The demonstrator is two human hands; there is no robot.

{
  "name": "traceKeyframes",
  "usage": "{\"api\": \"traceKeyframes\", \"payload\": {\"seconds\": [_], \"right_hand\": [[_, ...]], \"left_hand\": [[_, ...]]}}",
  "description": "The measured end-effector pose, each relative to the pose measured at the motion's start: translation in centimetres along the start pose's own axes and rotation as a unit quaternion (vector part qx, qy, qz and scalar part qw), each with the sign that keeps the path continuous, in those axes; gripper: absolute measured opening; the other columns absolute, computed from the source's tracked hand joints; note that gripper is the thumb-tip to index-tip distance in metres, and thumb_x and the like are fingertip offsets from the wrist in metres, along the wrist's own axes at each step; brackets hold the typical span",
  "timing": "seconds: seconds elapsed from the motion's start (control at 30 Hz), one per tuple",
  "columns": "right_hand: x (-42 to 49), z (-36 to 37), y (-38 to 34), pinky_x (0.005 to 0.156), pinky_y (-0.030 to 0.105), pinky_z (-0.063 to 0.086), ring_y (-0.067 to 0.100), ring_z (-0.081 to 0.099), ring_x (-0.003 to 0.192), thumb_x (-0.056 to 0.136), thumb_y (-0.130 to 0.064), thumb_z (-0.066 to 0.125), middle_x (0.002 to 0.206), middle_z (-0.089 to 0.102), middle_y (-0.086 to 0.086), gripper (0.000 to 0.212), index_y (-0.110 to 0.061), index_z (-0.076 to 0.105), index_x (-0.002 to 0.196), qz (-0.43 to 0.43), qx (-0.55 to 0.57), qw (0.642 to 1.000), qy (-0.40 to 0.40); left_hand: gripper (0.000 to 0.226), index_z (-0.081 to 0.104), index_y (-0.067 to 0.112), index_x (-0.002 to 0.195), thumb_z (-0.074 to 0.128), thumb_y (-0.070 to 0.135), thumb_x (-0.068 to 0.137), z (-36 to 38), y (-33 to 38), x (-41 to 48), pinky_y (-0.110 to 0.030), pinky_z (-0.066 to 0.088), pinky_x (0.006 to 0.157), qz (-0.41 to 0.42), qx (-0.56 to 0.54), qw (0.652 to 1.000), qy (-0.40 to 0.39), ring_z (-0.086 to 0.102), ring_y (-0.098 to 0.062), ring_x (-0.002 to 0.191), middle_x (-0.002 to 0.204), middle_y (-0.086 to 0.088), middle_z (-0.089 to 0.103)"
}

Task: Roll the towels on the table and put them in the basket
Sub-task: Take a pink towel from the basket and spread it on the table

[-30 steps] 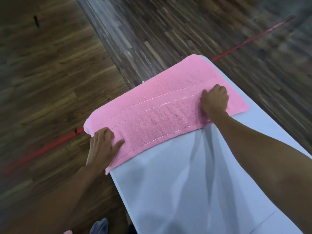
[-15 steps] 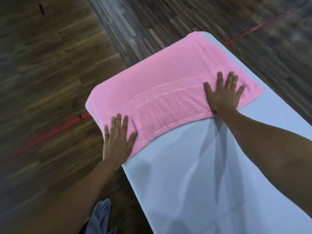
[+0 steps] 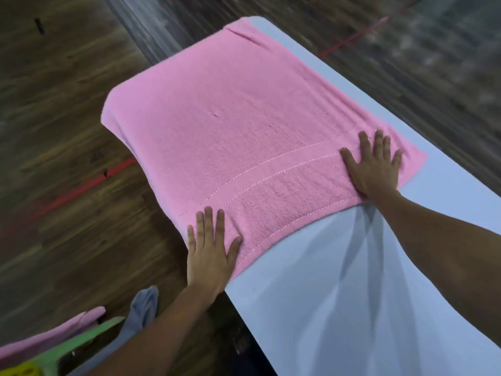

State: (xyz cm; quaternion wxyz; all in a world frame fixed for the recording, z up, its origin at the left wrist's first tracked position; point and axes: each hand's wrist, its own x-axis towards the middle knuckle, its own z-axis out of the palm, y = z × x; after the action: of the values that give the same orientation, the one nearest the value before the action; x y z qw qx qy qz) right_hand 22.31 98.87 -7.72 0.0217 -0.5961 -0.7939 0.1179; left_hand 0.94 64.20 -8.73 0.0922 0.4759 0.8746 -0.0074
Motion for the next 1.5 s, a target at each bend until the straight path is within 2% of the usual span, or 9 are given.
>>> {"api": "traceKeyframes", "payload": {"seconds": [0.27,0.6,0.77,1.2,1.27,1.3,1.4,1.43,1.5], "right_hand": [[-8.4,-1.8,13.6,0.119,0.051,-0.004,0.020,-0.006,0.150,0.087,-0.080,0.008,0.163,-0.004,0.001,0.081,-0.035,0.006,0.153,0.008,-0.017,1.000,-0.004],[-16.3,-3.6,25.5,0.119,0.050,-0.004,0.019,-0.006,0.150,0.087,-0.080,0.008,0.163,-0.005,0.000,0.080,-0.036,0.005,0.153,-0.006,-0.015,1.000,-0.022],[-17.4,-4.5,27.8,0.119,0.050,-0.007,0.018,-0.011,0.149,0.085,-0.081,0.011,0.162,-0.011,-0.002,0.083,-0.036,0.002,0.154,-0.008,-0.005,0.997,-0.071],[-21.1,-4.9,31.6,0.117,0.052,-0.008,0.020,-0.009,0.149,0.089,-0.076,0.019,0.163,-0.009,-0.001,0.077,-0.035,0.005,0.153,0.008,-0.004,0.998,-0.068],[-21.3,-5.2,30.6,0.116,0.054,-0.002,0.026,0.000,0.150,0.092,-0.066,0.030,0.163,0.001,0.004,0.072,-0.030,0.015,0.153,0.031,0.019,0.998,-0.056],[-21.6,-5.3,30.0,0.116,0.054,0.005,0.030,0.011,0.148,0.093,-0.057,0.036,0.161,0.012,0.008,0.066,-0.026,0.024,0.151,0.039,0.033,0.998,-0.044],[-24.0,-6.4,27.9,0.105,0.044,0.040,0.034,0.050,0.124,0.085,-0.037,0.041,0.137,0.050,0.015,0.049,-0.015,0.056,0.126,0.047,0.127,0.990,-0.037],[-25.4,-7.2,27.2,0.099,0.040,0.045,0.032,0.056,0.116,0.086,-0.035,0.044,0.129,0.056,0.014,0.042,-0.014,0.060,0.119,0.057,0.175,0.982,-0.040],[-29.0,-8.9,26.3,0.098,0.034,0.044,0.027,0.059,0.112,0.092,-0.027,0.053,0.123,0.063,0.011,0.031,-0.014,0.064,0.118,0.073,0.238,0.968,-0.038]], "left_hand": [[0.074,0.002,0.016,0.155,0.013,0.062,0.098,3.0,10.3,-11.2,-0.051,0.004,0.120,-0.001,-0.010,1.000,0.006,-0.010,-0.025,0.149,0.162,-0.009,-0.006],[0.075,0.002,0.016,0.155,0.005,0.063,0.097,5.6,19.3,-22.2,-0.051,0.005,0.120,-0.013,-0.006,1.000,0.005,-0.009,-0.026,0.149,0.162,-0.010,-0.005],[0.074,0.002,0.015,0.155,0.012,0.062,0.098,6.2,21.3,-24.8,-0.051,0.005,0.119,-0.017,-0.008,1.000,-0.002,-0.009,-0.026,0.149,0.162,-0.010,-0.007],[0.075,0.006,0.014,0.155,0.016,0.062,0.098,6.9,24.8,-30.0,-0.052,0.007,0.119,-0.016,-0.017,1.000,-0.009,-0.002,-0.030,0.149,0.162,-0.013,0.001],[0.073,0.016,0.015,0.154,0.026,0.061,0.098,6.1,24.2,-29.5,-0.049,0.008,0.120,-0.010,-0.043,0.999,-0.007,0.008,-0.031,0.148,0.160,-0.013,0.012],[0.068,0.025,0.014,0.151,0.033,0.057,0.099,5.3,23.9,-29.2,-0.048,0.012,0.119,-0.005,-0.060,0.998,-0.003,0.018,-0.032,0.146,0.157,-0.012,0.023],[0.036,0.055,0.012,0.126,0.049,0.032,0.097,2.6,23.3,-27.9,-0.044,0.036,0.106,0.040,-0.105,0.993,0.028,0.052,-0.030,0.117,0.128,-0.009,0.058],[0.028,0.061,0.012,0.118,0.049,0.025,0.096,1.5,23.5,-27.4,-0.041,0.040,0.098,0.055,-0.112,0.992,0.025,0.058,-0.029,0.106,0.117,-0.008,0.064],[0.024,0.065,0.014,0.110,0.046,0.019,0.096,-0.8,24.7,-26.9,-0.039,0.044,0.087,0.070,-0.131,0.989,0.008,0.061,-0.026,0.091,0.104,-0.005,0.068]]}}
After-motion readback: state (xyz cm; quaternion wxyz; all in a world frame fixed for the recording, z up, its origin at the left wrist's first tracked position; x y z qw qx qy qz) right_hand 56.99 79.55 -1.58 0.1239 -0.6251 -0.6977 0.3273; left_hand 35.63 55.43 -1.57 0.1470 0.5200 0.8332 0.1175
